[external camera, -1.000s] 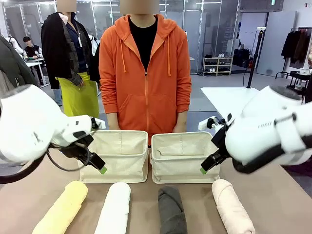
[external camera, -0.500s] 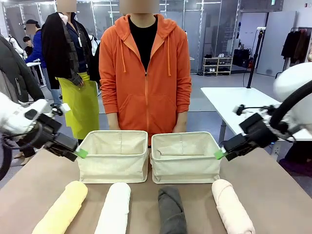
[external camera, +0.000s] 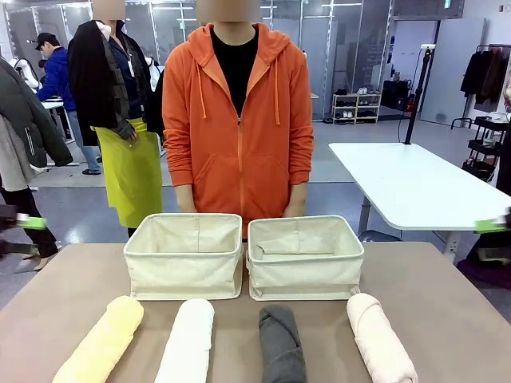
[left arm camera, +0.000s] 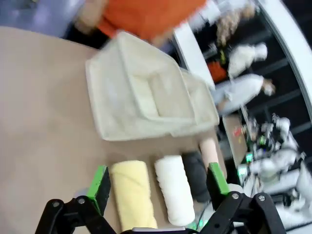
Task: Divide the towels into two baskets.
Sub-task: Pick up one hotel-folded towel and place it in the Fabric basket indicated by the person.
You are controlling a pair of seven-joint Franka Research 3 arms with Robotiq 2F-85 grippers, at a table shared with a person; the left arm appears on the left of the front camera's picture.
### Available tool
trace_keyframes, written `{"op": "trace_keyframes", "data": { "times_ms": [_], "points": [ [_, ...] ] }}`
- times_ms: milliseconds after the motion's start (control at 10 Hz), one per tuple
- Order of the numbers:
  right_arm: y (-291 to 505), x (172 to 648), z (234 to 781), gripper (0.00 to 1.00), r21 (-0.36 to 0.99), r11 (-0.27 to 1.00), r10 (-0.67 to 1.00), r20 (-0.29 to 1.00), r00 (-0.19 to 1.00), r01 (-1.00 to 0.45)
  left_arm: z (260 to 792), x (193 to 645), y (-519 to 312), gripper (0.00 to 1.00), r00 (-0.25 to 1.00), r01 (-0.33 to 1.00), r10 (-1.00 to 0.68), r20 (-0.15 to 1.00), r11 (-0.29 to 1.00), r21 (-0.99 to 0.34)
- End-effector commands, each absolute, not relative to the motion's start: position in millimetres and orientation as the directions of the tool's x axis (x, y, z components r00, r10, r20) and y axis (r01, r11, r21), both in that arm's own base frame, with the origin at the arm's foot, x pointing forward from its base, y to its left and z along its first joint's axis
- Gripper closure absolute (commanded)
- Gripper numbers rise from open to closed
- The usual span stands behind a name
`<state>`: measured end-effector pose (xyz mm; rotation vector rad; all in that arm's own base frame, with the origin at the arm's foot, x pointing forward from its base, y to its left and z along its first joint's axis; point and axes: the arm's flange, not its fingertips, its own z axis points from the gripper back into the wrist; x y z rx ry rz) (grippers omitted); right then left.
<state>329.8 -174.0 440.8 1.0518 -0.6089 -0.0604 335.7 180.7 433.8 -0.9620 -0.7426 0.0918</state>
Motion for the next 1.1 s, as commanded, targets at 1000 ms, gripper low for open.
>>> {"op": "trace_keyframes", "data": {
  "times_ms": [1000],
  "points": [
    [-252,274,440,0.0,0.846,0.521,-0.549,0.435,0.714,-0.114,420,245,283,0.0,0.592,0.075,0.627,0.506,0.582,-0.809]
  ]
}}
